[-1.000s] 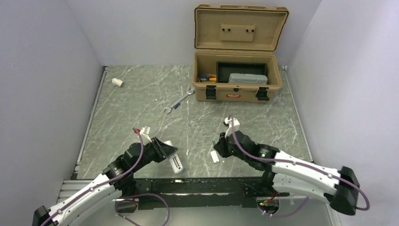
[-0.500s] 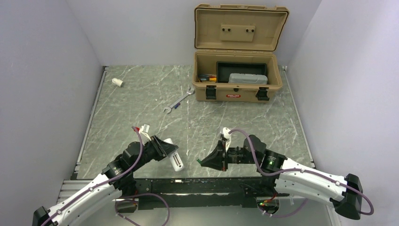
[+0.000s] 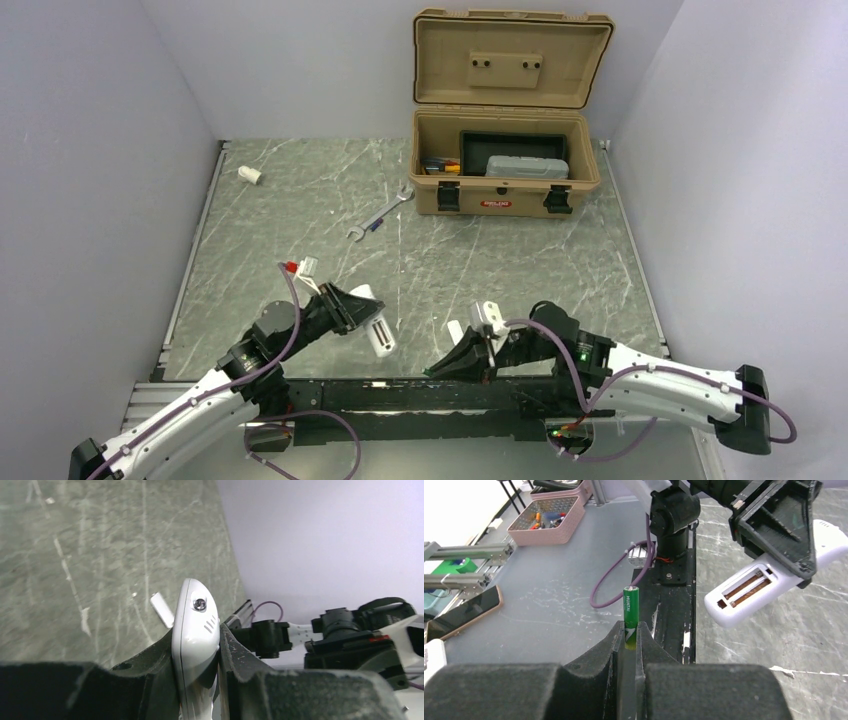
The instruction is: Load the batteries into the remote control
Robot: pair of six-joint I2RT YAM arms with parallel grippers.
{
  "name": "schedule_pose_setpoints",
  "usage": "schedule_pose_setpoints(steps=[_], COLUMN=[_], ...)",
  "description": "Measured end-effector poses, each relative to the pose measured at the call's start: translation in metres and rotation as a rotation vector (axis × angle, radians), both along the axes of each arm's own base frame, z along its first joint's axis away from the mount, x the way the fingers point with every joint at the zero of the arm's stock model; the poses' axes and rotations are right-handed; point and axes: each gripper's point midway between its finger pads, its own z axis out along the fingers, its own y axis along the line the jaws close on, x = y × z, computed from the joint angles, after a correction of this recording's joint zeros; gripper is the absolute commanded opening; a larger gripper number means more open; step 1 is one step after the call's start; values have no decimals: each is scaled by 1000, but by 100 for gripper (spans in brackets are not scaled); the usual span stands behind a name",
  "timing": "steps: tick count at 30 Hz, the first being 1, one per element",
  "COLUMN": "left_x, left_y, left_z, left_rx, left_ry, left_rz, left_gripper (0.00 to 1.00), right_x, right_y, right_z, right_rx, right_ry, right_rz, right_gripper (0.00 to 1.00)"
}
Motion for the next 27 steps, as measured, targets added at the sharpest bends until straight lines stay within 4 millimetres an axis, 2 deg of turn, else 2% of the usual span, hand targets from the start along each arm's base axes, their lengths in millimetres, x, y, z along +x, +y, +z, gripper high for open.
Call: schedule_pose_setpoints(steps=[6,12,16,20,27], left_x=[-3,-5,-3,-1,-4], left_y=[-6,-10,-12,-14,-12], left_z=[25,49,43,40,55], left_rx=[-55,-131,-153,-155,-205], left_ry=[-104,-200,-207,-201,-272], left_rz=[-47,-70,-70,-69,-73], left_gripper=[0,0,0,0,0], right_x=[0,30,50,65,82], right_y=[10,37,52,57,57], right_z=[-7,-10,5,16,6], right_rx=[-36,-135,-140,-124,-151], right_ry=[-21,60,85,107,151], right_rz=[-35,-238,-384,-487,-605], right_gripper=[0,0,0,0,0])
